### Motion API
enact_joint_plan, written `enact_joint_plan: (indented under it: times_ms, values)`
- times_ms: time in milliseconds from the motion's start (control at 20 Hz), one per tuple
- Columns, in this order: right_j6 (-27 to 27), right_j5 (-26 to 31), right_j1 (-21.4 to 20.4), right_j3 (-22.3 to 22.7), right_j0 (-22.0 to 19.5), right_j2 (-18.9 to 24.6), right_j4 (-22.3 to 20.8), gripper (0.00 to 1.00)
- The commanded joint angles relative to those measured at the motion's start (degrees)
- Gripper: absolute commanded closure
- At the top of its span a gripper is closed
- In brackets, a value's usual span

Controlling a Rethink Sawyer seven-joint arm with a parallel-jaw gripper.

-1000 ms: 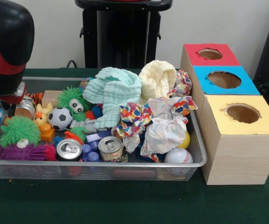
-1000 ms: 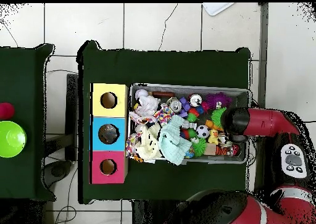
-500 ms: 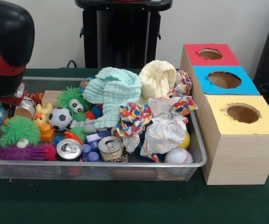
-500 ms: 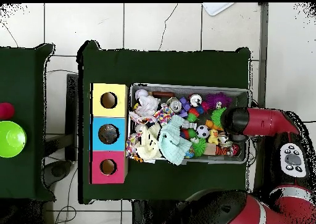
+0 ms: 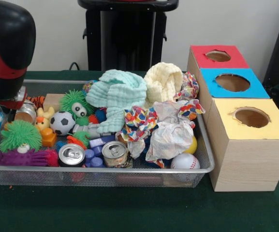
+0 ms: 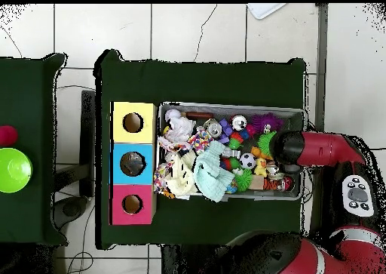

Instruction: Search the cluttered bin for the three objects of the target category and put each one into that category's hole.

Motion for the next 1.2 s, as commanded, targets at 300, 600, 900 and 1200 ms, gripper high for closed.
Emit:
enact_joint_plan:
  times_ms: [300, 600, 900, 1200]
  values:
    - [-3.7, -8.9, 3.1, -1.2, -0.5, 3.3, -5.5, 1.00]
    - [-4.3, -7.6, 2.4, -0.8, 0.4, 2.6, -5.5, 1.00]
    - [-4.2, -4.7, 0.0, 0.7, 0.7, 2.6, -3.2, 1.00]
    - [-7.5, 4.7, -5.5, 2.5, 1.3, 3.1, 0.7, 1.00]
